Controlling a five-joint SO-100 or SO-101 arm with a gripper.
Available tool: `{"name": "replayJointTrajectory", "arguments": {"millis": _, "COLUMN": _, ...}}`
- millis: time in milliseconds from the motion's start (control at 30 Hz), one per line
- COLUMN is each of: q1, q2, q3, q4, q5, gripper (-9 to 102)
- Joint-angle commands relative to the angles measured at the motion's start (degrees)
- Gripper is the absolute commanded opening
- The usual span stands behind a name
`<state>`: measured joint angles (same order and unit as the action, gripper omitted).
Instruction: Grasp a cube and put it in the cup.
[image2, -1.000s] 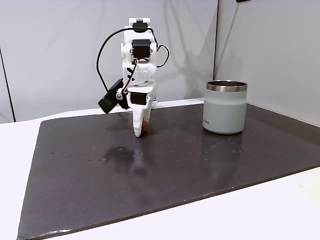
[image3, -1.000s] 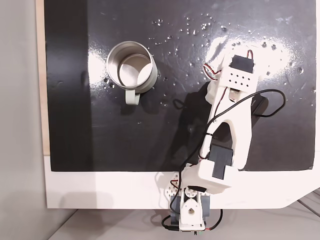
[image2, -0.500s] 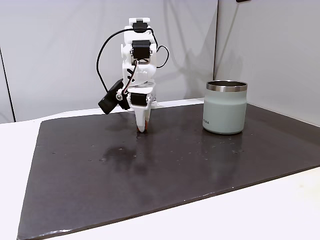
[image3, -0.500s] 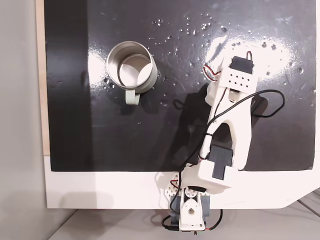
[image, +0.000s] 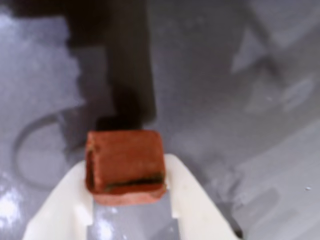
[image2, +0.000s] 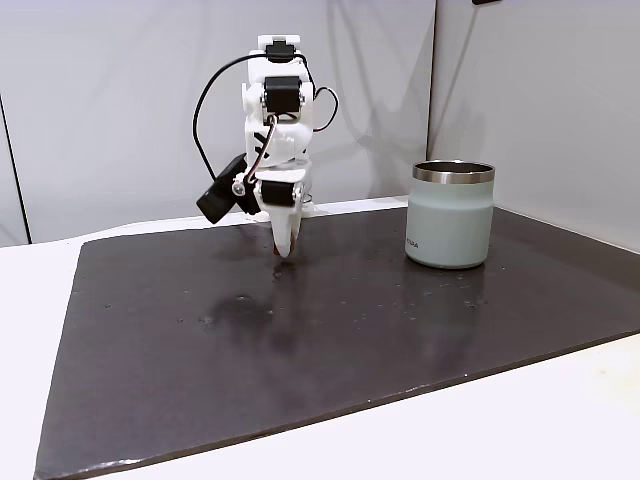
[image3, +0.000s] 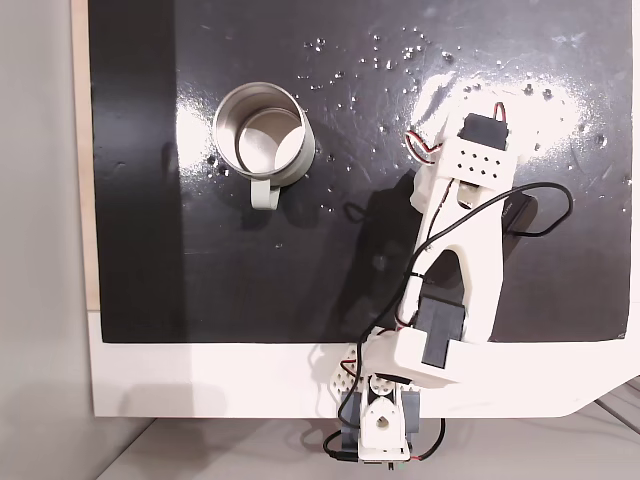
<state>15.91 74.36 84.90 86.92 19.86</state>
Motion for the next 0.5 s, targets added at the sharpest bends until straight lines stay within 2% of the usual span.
{"name": "replayJointTrajectory", "arguments": {"millis": 0, "q1": -1.32, "q2": 6.94, "q3": -4.22, "q4": 2.9, "q5": -0.62, "gripper": 6}}
{"name": "replayJointTrajectory", "arguments": {"millis": 467, "q1": -5.27, "q2": 21.27, "q3": -19.6, "q4": 15.91, "q5": -1.23, "gripper": 6}}
